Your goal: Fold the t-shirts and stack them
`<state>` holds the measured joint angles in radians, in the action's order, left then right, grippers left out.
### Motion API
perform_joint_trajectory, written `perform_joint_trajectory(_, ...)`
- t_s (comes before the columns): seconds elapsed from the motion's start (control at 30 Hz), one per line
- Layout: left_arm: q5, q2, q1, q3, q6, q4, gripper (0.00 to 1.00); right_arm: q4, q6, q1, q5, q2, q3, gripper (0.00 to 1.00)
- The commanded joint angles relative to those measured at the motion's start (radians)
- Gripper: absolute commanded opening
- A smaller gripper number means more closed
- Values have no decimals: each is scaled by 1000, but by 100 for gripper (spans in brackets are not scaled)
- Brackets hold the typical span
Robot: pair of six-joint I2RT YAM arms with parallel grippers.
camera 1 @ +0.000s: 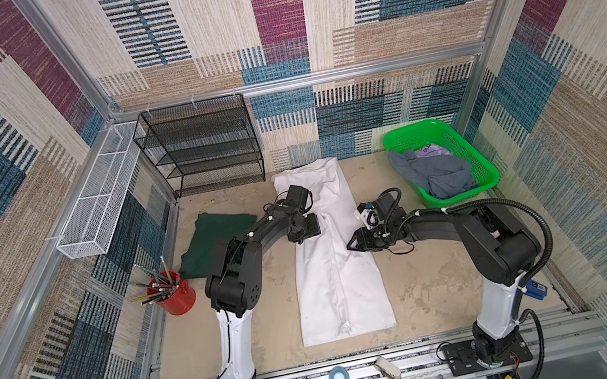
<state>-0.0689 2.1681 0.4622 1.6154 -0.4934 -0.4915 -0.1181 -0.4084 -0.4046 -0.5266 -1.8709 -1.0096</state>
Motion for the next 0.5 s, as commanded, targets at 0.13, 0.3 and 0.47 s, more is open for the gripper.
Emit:
perform_joint_trajectory(0.13, 71, 99, -4, 203, 35, -188, 57, -35, 27, 47, 163, -43, -121, 46)
perform_joint_trajectory(0.3, 30, -56, 12, 110, 32, -180, 58, -98, 69, 48, 245, 86, -122, 53)
perform_joint_trajectory(0.47, -25, -359, 66, -280, -35, -158, 58, -148, -4, 24, 187, 365, 125, 60)
